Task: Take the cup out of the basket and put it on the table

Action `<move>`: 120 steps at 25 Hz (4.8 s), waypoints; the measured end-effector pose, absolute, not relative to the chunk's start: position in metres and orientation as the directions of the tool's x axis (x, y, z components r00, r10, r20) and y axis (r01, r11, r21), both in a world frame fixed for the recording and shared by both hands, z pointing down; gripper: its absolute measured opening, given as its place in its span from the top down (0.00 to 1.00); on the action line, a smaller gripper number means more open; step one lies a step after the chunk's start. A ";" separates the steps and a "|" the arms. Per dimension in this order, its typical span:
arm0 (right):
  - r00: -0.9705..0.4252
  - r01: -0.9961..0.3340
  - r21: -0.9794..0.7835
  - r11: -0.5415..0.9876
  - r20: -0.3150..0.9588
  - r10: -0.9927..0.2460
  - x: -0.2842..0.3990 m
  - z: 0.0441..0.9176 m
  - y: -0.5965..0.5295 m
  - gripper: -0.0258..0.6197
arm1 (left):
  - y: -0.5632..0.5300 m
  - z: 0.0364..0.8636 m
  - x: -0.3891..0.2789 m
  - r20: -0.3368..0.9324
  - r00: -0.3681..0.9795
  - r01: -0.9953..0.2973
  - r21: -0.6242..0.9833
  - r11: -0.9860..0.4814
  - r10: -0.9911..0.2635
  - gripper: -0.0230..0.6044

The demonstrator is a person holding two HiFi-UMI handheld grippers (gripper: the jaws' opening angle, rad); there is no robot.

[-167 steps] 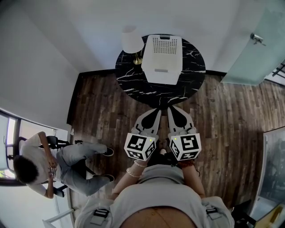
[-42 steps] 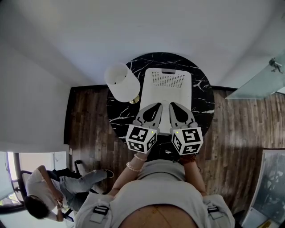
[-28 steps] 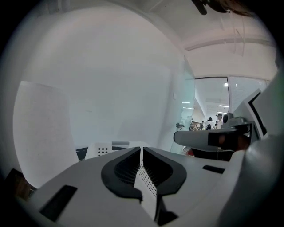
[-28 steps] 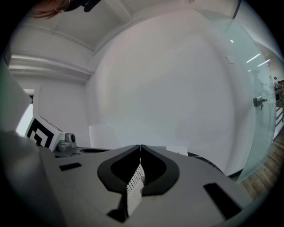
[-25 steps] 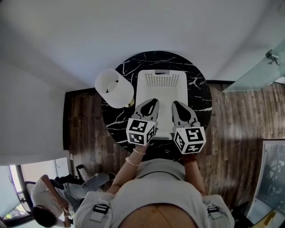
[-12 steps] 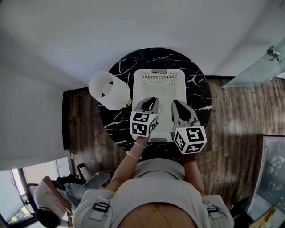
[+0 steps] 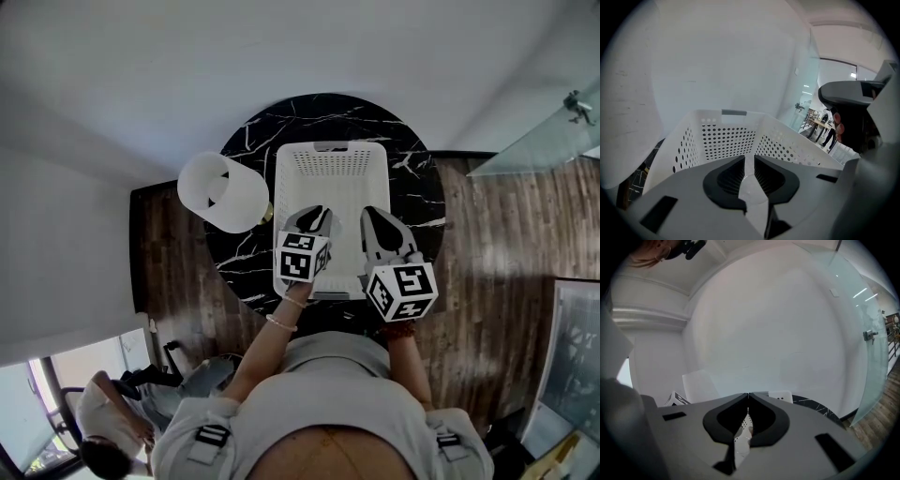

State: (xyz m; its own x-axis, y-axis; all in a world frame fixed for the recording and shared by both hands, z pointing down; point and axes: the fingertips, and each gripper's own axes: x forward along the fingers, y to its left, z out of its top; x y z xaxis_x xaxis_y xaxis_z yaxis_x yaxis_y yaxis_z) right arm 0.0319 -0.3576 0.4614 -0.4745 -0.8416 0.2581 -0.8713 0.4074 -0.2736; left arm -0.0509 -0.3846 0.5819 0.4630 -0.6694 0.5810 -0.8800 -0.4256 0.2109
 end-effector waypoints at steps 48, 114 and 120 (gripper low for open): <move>-0.498 -0.840 -0.385 0.382 0.266 -0.825 0.046 0.477 -0.371 0.94 | -0.376 0.681 -0.036 0.832 0.448 -0.852 0.287 -0.437 -0.327 0.81; -0.470 -0.856 -0.363 0.368 0.250 -0.846 0.058 0.463 -0.357 0.94 | -0.383 0.620 -0.030 0.629 0.618 -0.786 0.513 -0.346 -0.472 0.87; -0.461 -0.862 -0.356 0.362 0.250 -0.852 0.061 0.461 -0.355 0.94 | -0.384 0.602 -0.030 0.603 0.623 -0.782 0.509 -0.360 -0.499 0.87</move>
State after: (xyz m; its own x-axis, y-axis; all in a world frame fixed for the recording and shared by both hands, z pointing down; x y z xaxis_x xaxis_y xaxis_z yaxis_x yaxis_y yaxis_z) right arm 0.0608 -0.3546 0.4611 -0.4609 -0.8516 0.2496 -0.8615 0.3619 -0.3560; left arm -0.0297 -0.3836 0.6022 0.6225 -0.4989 0.6030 -0.7817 -0.3601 0.5091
